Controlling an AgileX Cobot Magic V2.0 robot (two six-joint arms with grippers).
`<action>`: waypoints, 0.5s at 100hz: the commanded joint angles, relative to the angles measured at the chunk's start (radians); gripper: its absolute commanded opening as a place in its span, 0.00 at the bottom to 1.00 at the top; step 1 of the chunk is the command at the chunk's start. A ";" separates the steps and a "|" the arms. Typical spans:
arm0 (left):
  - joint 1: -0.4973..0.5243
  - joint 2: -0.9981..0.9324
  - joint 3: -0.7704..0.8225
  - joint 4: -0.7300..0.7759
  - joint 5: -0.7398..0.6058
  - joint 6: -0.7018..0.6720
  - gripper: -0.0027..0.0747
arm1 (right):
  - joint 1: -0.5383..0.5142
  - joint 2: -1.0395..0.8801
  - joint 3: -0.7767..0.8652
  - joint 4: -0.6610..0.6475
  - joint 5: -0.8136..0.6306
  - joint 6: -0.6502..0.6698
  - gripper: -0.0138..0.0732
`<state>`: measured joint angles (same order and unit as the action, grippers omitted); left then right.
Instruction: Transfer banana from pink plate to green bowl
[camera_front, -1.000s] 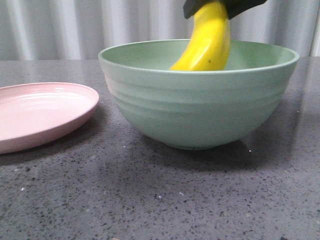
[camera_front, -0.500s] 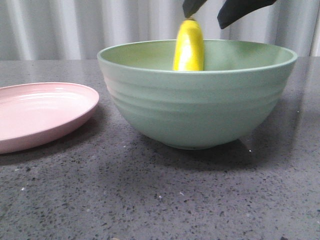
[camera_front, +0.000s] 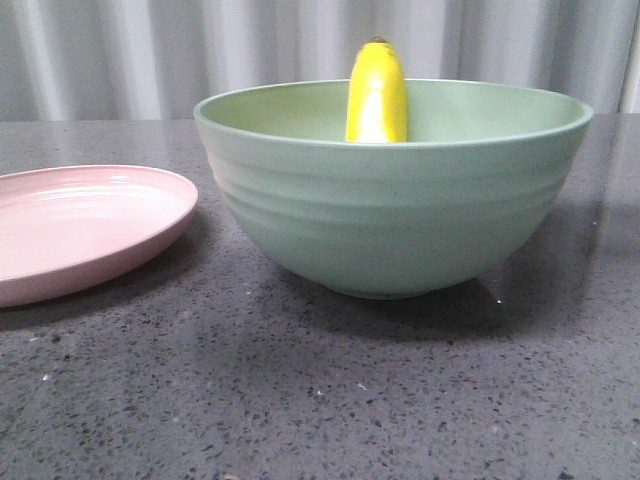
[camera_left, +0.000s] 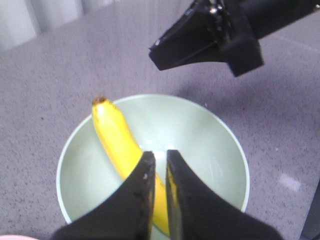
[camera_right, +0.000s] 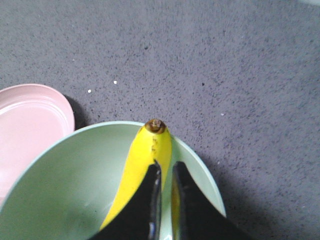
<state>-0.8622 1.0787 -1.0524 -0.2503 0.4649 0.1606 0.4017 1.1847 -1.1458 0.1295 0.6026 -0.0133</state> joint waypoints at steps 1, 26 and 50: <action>-0.005 -0.051 -0.006 -0.009 -0.110 0.001 0.01 | 0.000 -0.070 -0.010 -0.027 -0.070 -0.012 0.08; -0.005 -0.213 0.188 -0.003 -0.322 0.001 0.01 | 0.000 -0.270 0.238 -0.083 -0.345 -0.012 0.08; -0.005 -0.418 0.481 -0.003 -0.534 0.001 0.01 | 0.000 -0.506 0.585 -0.163 -0.631 -0.012 0.08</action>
<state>-0.8622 0.7259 -0.6323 -0.2485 0.0952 0.1606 0.4017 0.7640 -0.6370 -0.0060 0.1626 -0.0133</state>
